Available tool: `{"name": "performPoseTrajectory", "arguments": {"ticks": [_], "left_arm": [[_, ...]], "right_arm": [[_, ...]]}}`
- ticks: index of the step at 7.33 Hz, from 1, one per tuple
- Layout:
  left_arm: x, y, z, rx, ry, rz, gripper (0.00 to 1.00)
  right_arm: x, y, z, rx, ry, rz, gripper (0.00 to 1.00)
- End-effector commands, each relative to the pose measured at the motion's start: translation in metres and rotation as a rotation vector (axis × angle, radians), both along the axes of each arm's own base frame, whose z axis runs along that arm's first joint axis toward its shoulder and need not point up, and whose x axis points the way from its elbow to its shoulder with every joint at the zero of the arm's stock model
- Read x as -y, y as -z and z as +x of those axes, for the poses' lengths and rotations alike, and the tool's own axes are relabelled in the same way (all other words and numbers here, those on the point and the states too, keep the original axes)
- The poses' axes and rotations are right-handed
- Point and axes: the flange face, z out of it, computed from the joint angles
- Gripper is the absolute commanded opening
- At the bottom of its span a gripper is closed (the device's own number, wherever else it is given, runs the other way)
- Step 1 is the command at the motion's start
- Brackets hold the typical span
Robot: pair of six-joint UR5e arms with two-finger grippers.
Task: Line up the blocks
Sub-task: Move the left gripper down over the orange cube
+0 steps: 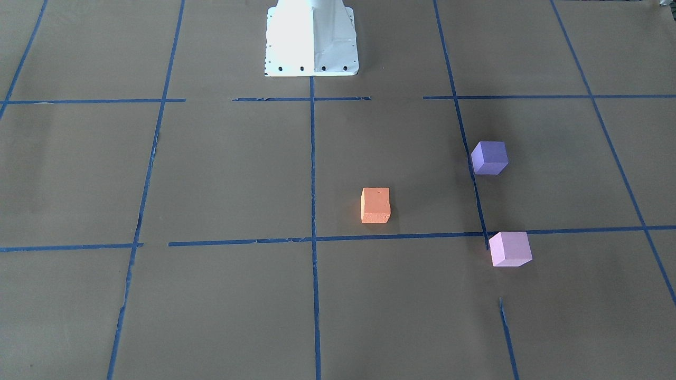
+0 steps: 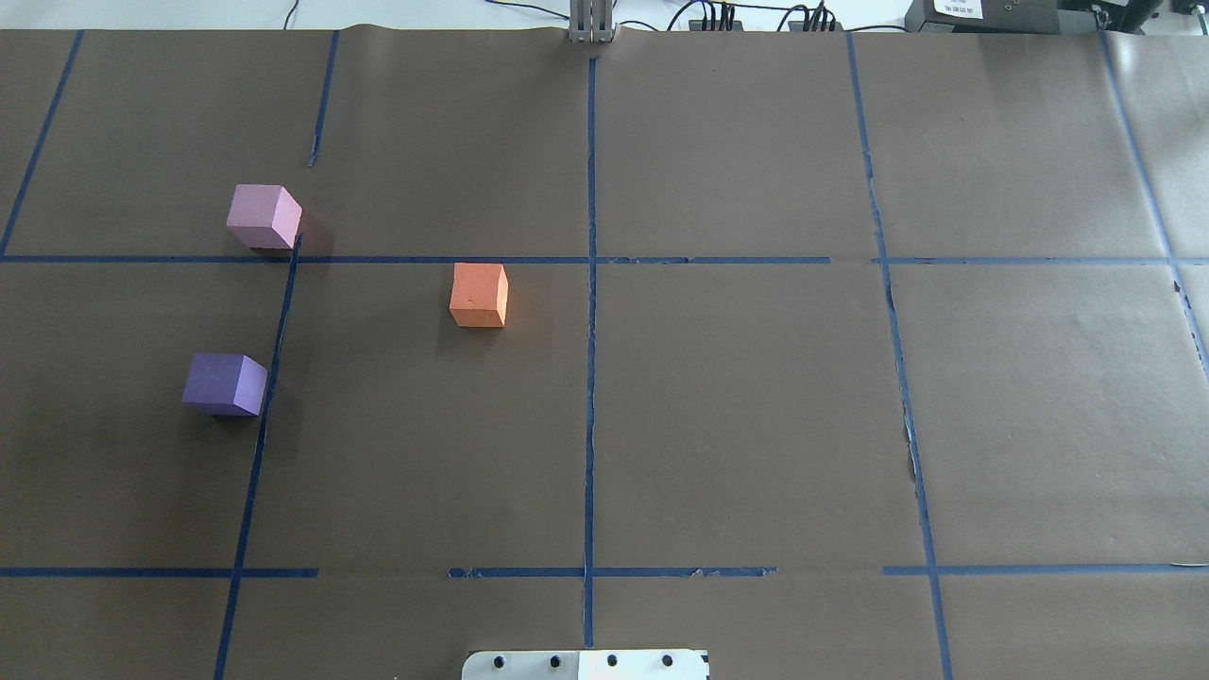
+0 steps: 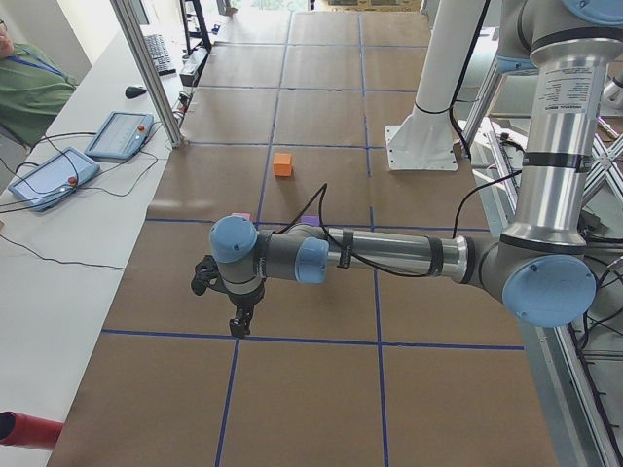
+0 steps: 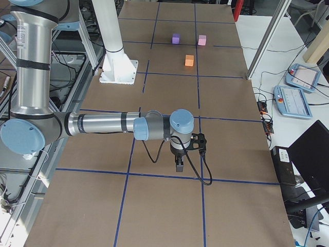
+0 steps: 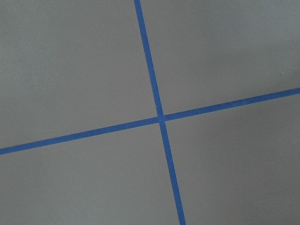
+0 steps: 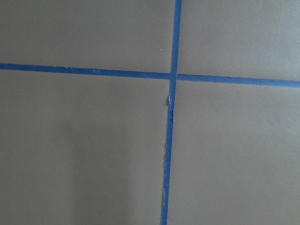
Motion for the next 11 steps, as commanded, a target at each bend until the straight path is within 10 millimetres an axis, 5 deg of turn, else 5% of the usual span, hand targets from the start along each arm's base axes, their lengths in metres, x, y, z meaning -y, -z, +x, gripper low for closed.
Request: {"name": "performPoseTrajectory", "arguments": {"ticks": [1, 3, 5, 7, 9, 11], "left_arm": [[0.001, 0.008, 0.001, -0.006, -0.002, 0.015, 1.0], [0.012, 0.029, 0.013, -0.01, -0.025, 0.083, 1.0], [0.055, 0.1, 0.104, -0.034, -0.174, 0.23, 1.0], [0.059, 0.158, 0.145, -0.082, -0.058, 0.152, 1.0], [0.068, 0.232, 0.241, -0.14, -0.063, 0.111, 1.0], [0.046, 0.294, 0.364, -0.177, -0.068, 0.071, 1.0]], "right_arm": [[0.0, 0.0, 0.0, 0.0, 0.0, 0.0, 1.0], [0.0, 0.0, 0.0, 0.0, 0.0, 0.0, 1.0], [0.0, 0.0, 0.0, 0.002, 0.0, 0.0, 1.0], [0.0, 0.0, 0.0, 0.0, 0.0, 0.0, 1.0], [0.0, 0.0, 0.0, 0.0, 0.0, 0.0, 1.0], [0.0, 0.0, 0.0, 0.0, 0.0, 0.0, 1.0]]}}
